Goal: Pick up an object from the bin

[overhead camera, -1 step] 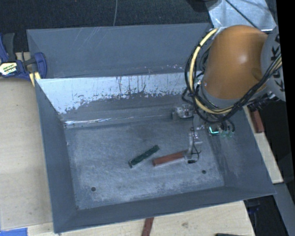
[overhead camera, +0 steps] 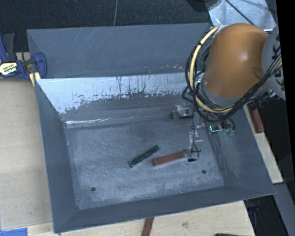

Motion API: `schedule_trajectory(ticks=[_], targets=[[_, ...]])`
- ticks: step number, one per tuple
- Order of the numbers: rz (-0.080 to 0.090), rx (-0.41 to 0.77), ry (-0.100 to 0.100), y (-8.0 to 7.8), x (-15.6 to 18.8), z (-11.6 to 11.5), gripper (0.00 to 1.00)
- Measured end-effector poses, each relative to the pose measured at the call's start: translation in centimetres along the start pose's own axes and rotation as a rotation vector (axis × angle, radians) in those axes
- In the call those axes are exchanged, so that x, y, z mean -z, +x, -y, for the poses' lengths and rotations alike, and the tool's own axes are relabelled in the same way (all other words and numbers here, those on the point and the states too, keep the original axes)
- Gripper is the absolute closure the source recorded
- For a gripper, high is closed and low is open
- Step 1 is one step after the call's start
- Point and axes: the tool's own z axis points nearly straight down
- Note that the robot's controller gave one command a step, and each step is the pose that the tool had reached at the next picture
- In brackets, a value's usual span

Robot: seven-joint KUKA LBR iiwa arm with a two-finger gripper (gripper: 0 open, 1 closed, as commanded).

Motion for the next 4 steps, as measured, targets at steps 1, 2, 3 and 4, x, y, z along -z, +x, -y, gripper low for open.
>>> schedule_trajectory(ticks=[1,2,3,4], targets=[[0.004,0.102,0.000,0.6,-3.6,-0.3,0.00],[0.001,0.230,0.001,-2.3,-14.3,0.7,1.00],[0.001,0.230,0.001,-2.3,-14.3,0.7,1.00],[-0.005,0.300,-0.001,-2.2,-11.3,0.8,1.00]])
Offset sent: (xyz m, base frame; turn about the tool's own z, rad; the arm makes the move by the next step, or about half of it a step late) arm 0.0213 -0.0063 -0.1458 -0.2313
